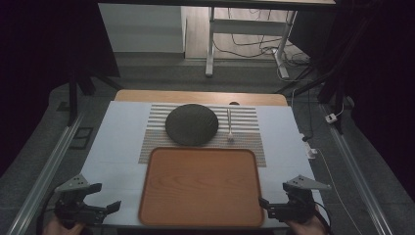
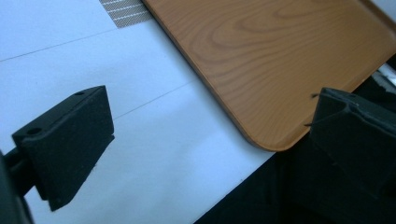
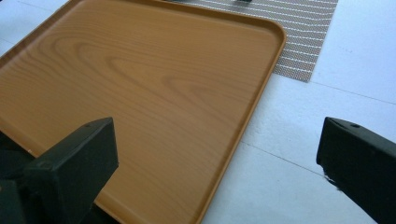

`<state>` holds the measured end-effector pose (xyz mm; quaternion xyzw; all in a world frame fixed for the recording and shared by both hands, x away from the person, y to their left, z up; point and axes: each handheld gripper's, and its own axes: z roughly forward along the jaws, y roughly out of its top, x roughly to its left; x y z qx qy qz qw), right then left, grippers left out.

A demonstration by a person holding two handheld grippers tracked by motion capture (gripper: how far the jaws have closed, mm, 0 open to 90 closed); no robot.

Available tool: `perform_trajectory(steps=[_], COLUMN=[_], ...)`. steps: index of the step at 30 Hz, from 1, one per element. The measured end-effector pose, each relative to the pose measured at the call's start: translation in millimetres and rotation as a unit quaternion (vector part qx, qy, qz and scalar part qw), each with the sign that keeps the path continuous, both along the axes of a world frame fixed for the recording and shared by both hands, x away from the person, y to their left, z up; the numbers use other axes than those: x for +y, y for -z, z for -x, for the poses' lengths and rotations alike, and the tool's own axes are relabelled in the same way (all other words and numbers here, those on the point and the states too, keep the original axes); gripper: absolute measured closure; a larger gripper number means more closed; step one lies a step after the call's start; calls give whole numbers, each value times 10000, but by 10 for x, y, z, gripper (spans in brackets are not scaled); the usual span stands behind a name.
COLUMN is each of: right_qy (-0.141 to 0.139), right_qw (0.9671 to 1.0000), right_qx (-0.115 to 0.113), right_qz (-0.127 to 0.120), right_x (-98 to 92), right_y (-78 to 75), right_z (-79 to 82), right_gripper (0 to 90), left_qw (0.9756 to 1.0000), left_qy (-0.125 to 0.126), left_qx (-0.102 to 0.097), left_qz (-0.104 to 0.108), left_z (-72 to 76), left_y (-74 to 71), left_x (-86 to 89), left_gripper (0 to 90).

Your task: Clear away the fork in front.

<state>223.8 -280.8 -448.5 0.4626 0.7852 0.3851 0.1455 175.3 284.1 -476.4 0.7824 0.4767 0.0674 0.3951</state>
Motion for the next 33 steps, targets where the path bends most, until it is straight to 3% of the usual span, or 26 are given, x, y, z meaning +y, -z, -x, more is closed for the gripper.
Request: perform_trajectory(steps=[22, 33], right_qy=[-181, -440], right_qw=[9997, 9985], right_qx=[124, 75], right_qz=[116, 329], right_x=[40, 108], right_y=[15, 14], right_z=[-23, -9], right_gripper=[0, 0], left_qw=[9999, 9998], left_qy=[125, 125], left_qx=[64, 82], left_qz=[-34, -88], left_z=[-16, -20], left_y=[8, 9], left_x=[-18, -28], left_gripper=[5, 9])
